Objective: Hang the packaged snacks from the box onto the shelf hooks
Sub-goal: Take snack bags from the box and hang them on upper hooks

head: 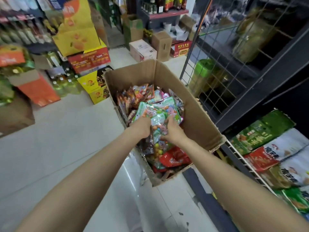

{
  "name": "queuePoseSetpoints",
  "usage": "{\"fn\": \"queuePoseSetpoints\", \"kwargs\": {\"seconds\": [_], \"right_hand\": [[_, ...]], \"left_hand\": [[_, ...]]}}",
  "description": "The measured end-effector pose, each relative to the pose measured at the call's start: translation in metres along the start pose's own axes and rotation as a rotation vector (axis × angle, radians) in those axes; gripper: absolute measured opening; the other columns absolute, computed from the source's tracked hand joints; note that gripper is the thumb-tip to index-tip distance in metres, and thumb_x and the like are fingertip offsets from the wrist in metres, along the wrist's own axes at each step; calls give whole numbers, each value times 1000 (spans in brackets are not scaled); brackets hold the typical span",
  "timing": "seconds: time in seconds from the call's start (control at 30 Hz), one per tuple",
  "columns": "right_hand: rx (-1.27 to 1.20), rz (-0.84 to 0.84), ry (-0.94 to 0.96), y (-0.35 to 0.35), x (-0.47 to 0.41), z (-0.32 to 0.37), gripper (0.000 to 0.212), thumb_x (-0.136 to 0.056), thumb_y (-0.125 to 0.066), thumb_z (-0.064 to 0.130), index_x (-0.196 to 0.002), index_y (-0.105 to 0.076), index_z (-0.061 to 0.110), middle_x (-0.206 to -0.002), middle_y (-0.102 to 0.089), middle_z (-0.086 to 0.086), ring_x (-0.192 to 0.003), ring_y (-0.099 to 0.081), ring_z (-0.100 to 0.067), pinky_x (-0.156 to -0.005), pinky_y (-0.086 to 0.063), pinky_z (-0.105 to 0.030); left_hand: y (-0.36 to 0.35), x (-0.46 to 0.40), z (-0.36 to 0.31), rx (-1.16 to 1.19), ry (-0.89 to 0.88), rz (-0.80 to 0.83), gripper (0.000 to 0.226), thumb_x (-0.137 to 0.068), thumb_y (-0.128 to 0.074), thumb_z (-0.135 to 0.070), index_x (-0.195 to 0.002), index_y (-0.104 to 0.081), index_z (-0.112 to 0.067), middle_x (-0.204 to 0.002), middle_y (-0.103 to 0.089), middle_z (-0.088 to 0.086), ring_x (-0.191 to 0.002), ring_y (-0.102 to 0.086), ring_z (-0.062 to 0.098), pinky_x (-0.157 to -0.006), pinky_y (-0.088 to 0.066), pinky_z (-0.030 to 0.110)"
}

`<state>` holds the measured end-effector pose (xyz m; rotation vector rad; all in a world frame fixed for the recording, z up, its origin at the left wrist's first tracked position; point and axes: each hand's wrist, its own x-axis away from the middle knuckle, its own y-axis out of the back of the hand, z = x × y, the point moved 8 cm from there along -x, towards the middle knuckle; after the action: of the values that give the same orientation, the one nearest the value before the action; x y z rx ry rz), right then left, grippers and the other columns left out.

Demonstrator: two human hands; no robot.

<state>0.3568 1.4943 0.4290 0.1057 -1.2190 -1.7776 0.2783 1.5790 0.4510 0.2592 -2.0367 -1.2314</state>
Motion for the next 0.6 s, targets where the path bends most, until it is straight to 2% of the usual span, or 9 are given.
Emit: {"fn": "queuePoseSetpoints", "kwargs": {"seconds": [0.1, 0.17, 0.27, 0.37, 0.43, 0.47, 0.5, 0.53, 0.6], "right_hand": [[121, -4, 26, -1, -1, 1, 50, -82, -72, 17, -119, -38, 11, -129, -35, -17, -99, -56, -36, -84, -46, -36], [123, -22, 22, 0, -3, 2, 45, -83, -71, 17, -117, -42, 12, -125, -36, -17, -93, -57, -36, -88, -48, -38], [132, -45, 36, 0, -2, 4, 35, -84, -70, 17, -111, -48, 14, -123, -37, -15, -89, -57, -35, -85, -45, -36], [244, -13, 24, -7, 0, 4, 33, -89, -63, 17, -121, -55, 17, -130, -32, -13, -102, -55, -39, -89, -41, -37], [203, -2, 15, -8, -2, 5, 21, -89, -62, 16, -110, -61, 12, -127, -36, -14, -101, -56, -38, -86, -41, -36], [151, 5, 21, -6, -4, 6, 8, -88, -63, 14, -95, -62, 10, -122, -41, -16, -97, -57, -36, -82, -41, -34], [106, 5, 42, -2, -6, 6, 10, -86, -64, 11, -80, -57, 11, -113, -48, -18, -91, -57, -34, -76, -40, -32], [84, 3, 73, 4, -7, 7, 21, -86, -63, 8, -71, -48, 12, -101, -51, -17, -84, -55, -30, -69, -36, -31], [55, -51, 159, 29, 1, 13, 23, -88, -58, 7, -74, -41, 11, -83, -49, -11, -76, -47, -23, -62, -27, -31]], "left_hand": [[3, 3, -1, -89, 22, -11, 34, -90, -37, 7, -122, -47, -1, -131, -37, 20, -113, -50, 38, -100, -39, 51], [0, 0, 2, -132, 41, 0, 41, -89, -38, 6, -126, -47, -8, -137, -27, 18, -114, -49, 37, -103, -35, 55], [0, -3, 4, -138, 57, 2, 41, -89, -39, 3, -124, -51, -14, -138, -25, 17, -116, -47, 35, -106, -29, 54], [9, 0, 2, -81, 10, -49, 33, -91, -43, -2, -117, -55, -18, -128, -41, 13, -118, -46, 33, -97, -33, 48], [17, 3, 0, -61, -59, -120, 15, -91, -52, -10, -101, -58, -19, -109, -56, 7, -109, -53, 30, -83, -35, 39], [21, 5, 0, -38, -92, -147, 5, -90, -57, -15, -92, -56, -18, -97, -59, 4, -102, -56, 29, -77, -36, 36], [26, 9, 0, -4, -124, -172, 9, -89, -61, -19, -86, -52, -16, -86, -59, 2, -94, -58, 28, -72, -38, 33], [32, 14, -1, 28, -154, -191, 14, -89, -62, -21, -85, -51, -14, -79, -57, 1, -86, -58, 27, -68, -40, 32], [49, 24, -4, 137, -203, -266, 18, -89, -63, -24, -89, -52, -10, -78, -58, 3, -75, -56, 26, -68, -45, 34]]}}
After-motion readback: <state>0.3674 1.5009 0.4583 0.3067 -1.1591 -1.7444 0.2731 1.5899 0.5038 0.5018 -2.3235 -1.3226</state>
